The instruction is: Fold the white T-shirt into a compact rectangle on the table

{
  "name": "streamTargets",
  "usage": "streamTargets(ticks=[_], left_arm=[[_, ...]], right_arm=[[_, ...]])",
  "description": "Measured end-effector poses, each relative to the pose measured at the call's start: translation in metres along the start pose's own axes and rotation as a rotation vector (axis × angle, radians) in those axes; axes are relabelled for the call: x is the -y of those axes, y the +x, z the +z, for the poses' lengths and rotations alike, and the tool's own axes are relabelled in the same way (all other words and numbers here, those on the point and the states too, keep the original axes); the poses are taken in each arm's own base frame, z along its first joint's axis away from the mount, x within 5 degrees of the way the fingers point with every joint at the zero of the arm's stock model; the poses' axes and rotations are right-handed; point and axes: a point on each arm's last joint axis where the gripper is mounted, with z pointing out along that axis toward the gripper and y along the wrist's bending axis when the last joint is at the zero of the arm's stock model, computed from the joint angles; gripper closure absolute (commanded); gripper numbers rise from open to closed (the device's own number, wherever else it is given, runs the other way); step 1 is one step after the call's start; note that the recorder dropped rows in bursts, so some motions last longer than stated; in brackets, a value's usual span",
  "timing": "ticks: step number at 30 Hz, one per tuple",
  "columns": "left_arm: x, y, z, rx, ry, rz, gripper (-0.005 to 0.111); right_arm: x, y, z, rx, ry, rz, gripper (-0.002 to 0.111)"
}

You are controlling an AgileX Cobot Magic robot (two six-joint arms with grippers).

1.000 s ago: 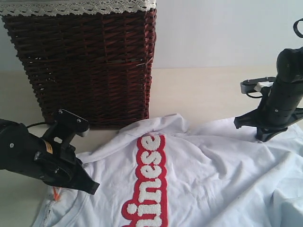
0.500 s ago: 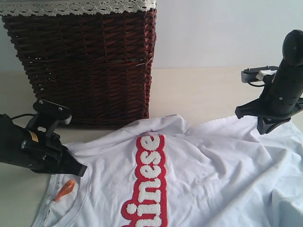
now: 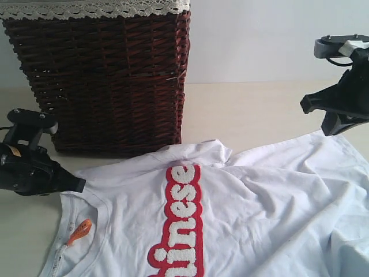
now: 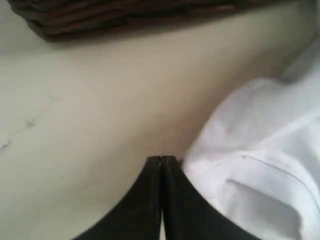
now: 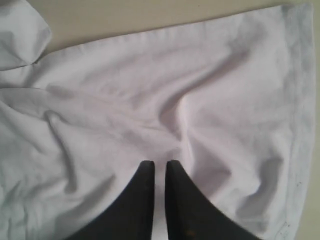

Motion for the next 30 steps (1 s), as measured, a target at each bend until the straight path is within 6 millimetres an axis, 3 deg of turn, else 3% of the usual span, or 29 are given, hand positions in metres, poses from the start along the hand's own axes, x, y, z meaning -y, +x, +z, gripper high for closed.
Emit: streamTargets(ticks=[6, 8, 12, 16, 21, 26, 30], left_arm=[[0.037, -0.009, -0.041, 0.104, 0.085, 0.108, 0.107], [0.053, -0.004, -0.056, 0.149, 0.123, 0.159, 0.107], [0.083, 0.018, -0.064, 0.162, 0.200, 0.268, 0.107], [0.109, 0.039, -0.051, 0.070, 0.252, 0.367, 0.107], [0.118, 0.046, -0.019, -0.097, 0.239, 0.395, 0.107], [0.107, 0.035, 0.013, -0.159, 0.195, 0.350, 0.107], [0.079, 0.016, 0.029, -0.131, 0.138, 0.246, 0.107]], right_arm=[[-0.004, 0.008, -0.020, 0.062, -0.017, 0.009, 0.098], [-0.005, 0.009, -0.025, 0.082, -0.021, 0.011, 0.098], [-0.007, 0.008, -0.028, 0.101, -0.032, 0.021, 0.098], [-0.007, 0.008, -0.028, 0.104, -0.039, 0.025, 0.098], [-0.010, 0.007, -0.028, 0.111, -0.063, 0.012, 0.098], [-0.011, 0.007, -0.028, 0.115, -0.082, 0.001, 0.098], [-0.011, 0.007, -0.029, 0.120, -0.084, -0.001, 0.098]])
